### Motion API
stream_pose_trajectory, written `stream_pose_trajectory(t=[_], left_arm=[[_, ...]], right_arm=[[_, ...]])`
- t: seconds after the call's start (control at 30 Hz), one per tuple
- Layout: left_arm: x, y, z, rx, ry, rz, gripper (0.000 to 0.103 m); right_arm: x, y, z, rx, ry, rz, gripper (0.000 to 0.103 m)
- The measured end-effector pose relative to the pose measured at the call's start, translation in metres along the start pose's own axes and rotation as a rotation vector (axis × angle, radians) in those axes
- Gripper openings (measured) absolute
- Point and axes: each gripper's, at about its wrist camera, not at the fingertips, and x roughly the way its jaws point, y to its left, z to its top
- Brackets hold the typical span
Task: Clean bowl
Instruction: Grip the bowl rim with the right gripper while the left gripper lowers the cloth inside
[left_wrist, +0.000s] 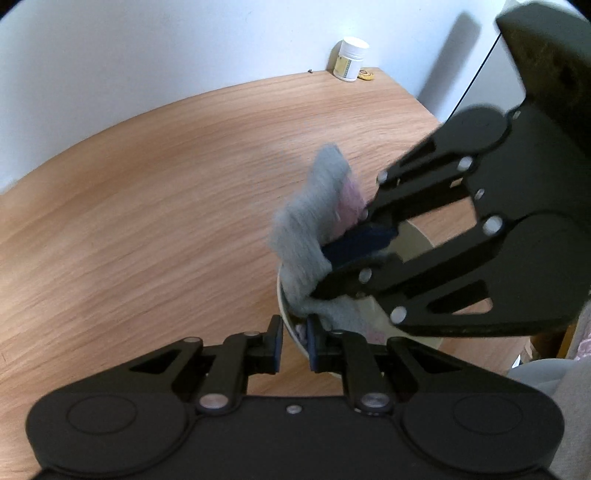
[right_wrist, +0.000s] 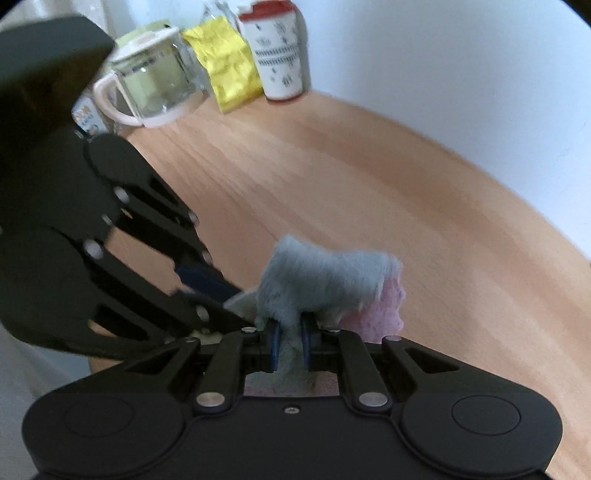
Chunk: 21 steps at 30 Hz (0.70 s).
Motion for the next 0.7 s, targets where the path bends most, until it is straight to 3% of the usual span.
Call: stream_pose_trajectory(t=[0.37, 0.53, 0.7], left_arm=[[0.006, -0.001, 0.011, -0.002, 0.003, 0.005, 0.01], [0.003, -0.005, 0.01, 0.006, 0.004, 0.023, 0.01], [0.001, -0.003, 0.008, -0.025, -0.002, 0.019, 0.009]], right_arm=[[0.019, 0.001, 0.001, 0.053, 0.166, -0.019, 0.012], [0.012, 0.011, 0.002, 0.002, 0.24, -0.085, 0.012], [-0.024, 0.018, 0.006, 0.007, 0.158, -0.155, 0.012]])
